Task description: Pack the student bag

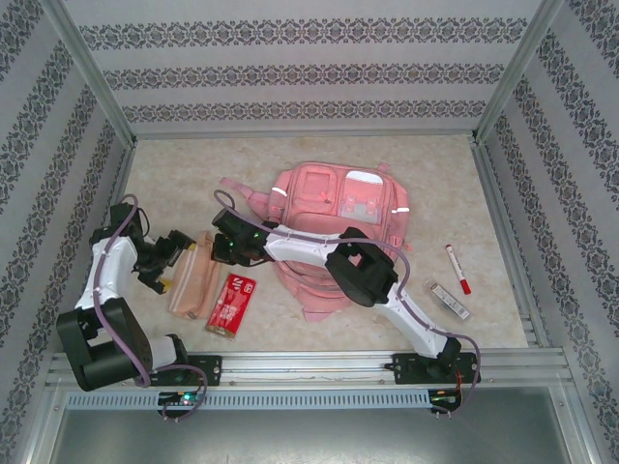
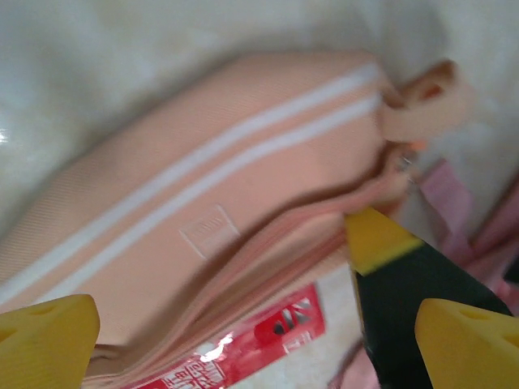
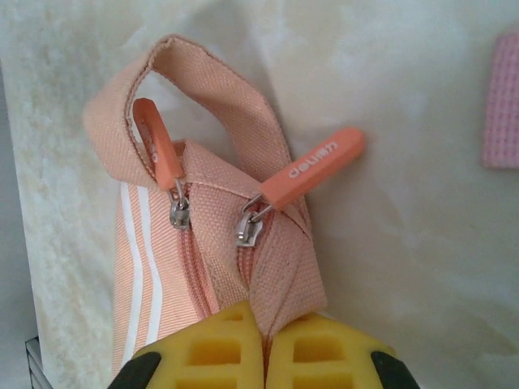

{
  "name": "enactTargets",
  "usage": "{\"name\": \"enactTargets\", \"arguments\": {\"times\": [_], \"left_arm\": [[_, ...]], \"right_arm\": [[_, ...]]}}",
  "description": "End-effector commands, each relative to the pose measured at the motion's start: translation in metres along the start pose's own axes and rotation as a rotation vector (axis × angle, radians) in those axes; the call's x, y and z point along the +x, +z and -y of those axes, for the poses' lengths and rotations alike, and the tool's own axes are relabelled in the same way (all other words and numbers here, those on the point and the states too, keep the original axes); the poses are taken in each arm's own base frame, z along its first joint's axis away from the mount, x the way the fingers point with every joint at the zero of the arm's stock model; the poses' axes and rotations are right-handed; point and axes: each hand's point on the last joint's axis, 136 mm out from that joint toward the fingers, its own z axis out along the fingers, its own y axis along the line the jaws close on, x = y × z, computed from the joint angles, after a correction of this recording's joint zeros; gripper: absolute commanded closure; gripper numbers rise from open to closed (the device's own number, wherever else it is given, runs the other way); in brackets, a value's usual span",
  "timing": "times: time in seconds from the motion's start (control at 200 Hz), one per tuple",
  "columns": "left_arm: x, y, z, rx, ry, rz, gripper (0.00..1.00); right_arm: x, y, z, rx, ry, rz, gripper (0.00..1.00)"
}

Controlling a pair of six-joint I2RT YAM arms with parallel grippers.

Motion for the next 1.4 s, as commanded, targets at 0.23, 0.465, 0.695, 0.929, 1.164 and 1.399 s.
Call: {"name": "enactTargets", "arguments": {"times": [0.23, 0.465, 0.695, 0.929, 1.164, 1.399], "left_arm": [[0.034, -0.065, 0.116, 0.650, 0.325, -0.071, 0.12], [0.084, -0.097, 0.166, 0.952, 0.581, -0.078, 0.18], [0.197, -0.084, 0.173, 0.921, 0.909, -0.397, 0.21], [0.263, -0.088, 0.171, 1.004, 1.108, -0.524, 0.21], [0.260, -0.066, 0.185, 0.979, 1.091, -0.462, 0.86], [0.213, -0.040, 0.156, 0.683, 1.081, -0.218, 1.00]], "right_arm": [[-0.059, -0.160, -0.102, -0.425, -0.210, 0.092, 1.00], [-0.049, -0.287, -0.047, -0.494, -0.314, 0.118, 1.00], [-0.022, -0.374, -0.007, -0.505, -0.345, 0.189, 1.00], [0.002, -0.389, 0.013, -0.490, -0.344, 0.185, 1.00], [0.019, -0.377, 0.019, -0.486, -0.347, 0.143, 1.00], [0.008, -0.357, 0.109, 0.024, -0.736, 0.256, 0.48]]}}
